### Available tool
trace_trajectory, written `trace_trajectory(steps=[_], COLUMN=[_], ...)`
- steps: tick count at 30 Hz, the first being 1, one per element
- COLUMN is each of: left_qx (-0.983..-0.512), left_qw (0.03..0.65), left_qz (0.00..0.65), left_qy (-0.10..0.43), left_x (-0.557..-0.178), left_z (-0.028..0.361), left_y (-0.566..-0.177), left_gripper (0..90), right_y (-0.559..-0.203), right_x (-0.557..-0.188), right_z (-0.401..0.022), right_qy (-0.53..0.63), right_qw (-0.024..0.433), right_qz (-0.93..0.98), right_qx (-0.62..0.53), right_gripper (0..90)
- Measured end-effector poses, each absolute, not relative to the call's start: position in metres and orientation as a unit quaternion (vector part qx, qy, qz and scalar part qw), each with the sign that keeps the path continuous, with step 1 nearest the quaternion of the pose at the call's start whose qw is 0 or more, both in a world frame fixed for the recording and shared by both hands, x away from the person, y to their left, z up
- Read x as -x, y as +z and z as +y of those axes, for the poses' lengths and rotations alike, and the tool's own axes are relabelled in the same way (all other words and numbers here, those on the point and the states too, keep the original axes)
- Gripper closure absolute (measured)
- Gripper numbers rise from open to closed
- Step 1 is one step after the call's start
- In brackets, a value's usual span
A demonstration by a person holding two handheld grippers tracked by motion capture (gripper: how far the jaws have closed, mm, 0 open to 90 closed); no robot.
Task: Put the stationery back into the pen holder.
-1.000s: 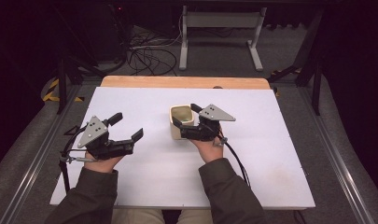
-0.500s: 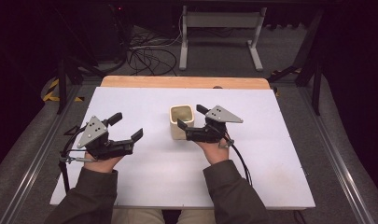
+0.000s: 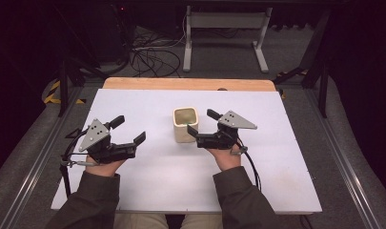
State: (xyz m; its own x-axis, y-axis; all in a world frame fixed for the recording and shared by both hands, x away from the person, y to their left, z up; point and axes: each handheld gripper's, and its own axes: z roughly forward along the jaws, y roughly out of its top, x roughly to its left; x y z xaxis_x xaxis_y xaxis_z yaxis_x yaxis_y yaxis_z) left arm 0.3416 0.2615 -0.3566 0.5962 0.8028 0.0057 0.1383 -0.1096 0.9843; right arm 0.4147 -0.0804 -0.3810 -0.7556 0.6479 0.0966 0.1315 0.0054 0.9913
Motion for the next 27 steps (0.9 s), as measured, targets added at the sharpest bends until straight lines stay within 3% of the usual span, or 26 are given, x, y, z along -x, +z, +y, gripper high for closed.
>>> trace_trajectory(steps=[27], left_qx=[-0.687], left_qw=[0.569], left_qz=[0.344], left_qy=[0.294], left_x=[-0.339], left_z=[0.264], left_y=[-0.356], left_gripper=[9.5], right_y=[-0.381], right_x=[-0.402], right_z=[-0.128], right_qy=[0.645], right_qw=[0.2], right_qz=[0.672], right_qx=[-0.304], right_gripper=[0.4])
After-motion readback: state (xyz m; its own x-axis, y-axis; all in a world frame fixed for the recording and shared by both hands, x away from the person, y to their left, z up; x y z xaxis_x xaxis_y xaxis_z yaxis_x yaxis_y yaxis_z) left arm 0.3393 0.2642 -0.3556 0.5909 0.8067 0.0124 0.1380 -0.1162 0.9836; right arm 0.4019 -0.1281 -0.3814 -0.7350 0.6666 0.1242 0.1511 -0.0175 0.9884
